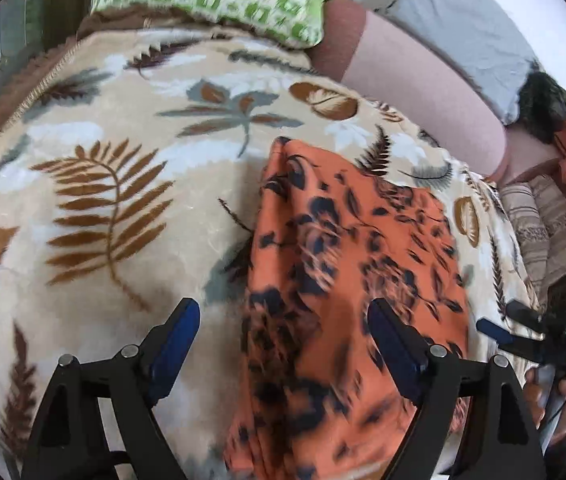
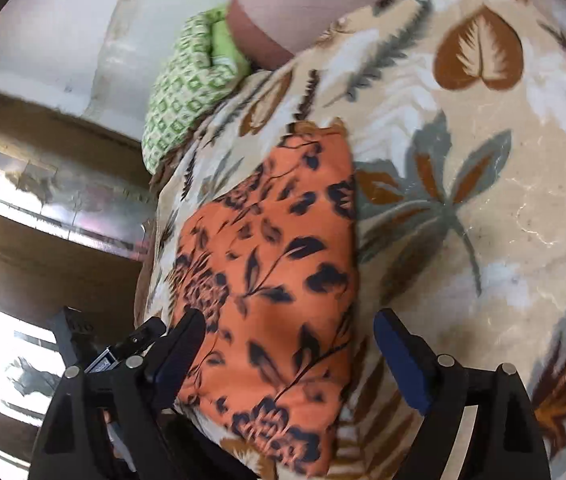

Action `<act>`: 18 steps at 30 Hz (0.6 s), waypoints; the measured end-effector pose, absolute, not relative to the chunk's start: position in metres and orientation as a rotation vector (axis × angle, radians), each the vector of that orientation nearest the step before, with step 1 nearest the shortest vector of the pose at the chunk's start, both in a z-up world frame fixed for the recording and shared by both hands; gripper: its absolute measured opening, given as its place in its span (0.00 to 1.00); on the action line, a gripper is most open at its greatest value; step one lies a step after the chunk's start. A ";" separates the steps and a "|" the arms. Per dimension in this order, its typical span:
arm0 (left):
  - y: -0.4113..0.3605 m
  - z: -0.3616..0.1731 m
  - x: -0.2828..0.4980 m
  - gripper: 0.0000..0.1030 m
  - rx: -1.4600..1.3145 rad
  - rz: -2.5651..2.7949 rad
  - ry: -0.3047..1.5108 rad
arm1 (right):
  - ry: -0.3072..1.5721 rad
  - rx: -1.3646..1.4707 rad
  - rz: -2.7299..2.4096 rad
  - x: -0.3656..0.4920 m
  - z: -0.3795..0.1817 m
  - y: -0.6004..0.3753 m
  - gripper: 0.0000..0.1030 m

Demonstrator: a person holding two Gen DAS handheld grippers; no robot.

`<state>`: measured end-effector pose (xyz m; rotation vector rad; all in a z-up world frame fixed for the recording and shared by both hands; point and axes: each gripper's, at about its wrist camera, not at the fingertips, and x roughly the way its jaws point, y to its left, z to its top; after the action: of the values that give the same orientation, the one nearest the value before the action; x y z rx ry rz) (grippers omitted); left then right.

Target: Fold small clothes

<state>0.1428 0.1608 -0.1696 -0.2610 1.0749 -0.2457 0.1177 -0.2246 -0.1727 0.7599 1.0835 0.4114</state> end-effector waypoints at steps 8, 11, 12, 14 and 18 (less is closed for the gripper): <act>0.137 -0.204 0.161 0.38 -0.271 -0.395 1.197 | 1.190 0.631 0.462 0.158 -0.199 -0.171 0.40; 0.128 -0.189 0.156 0.28 -0.242 -0.374 1.149 | 1.111 0.510 0.491 0.155 -0.162 -0.165 0.29; 0.125 -0.179 0.153 0.28 -0.262 -0.380 1.121 | 1.088 0.494 0.497 0.155 -0.152 -0.165 0.28; 0.115 -0.154 0.151 0.27 -0.290 -0.403 1.052 | 0.994 0.429 0.502 0.153 -0.115 -0.175 0.28; 0.074 -0.105 0.156 0.28 -0.255 -0.457 0.909 | 0.886 0.399 0.493 0.156 -0.069 -0.219 0.28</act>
<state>0.1563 0.0744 -0.1046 -0.2554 0.9088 -0.4571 0.1556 -0.2191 -0.0693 0.3994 0.8855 0.4927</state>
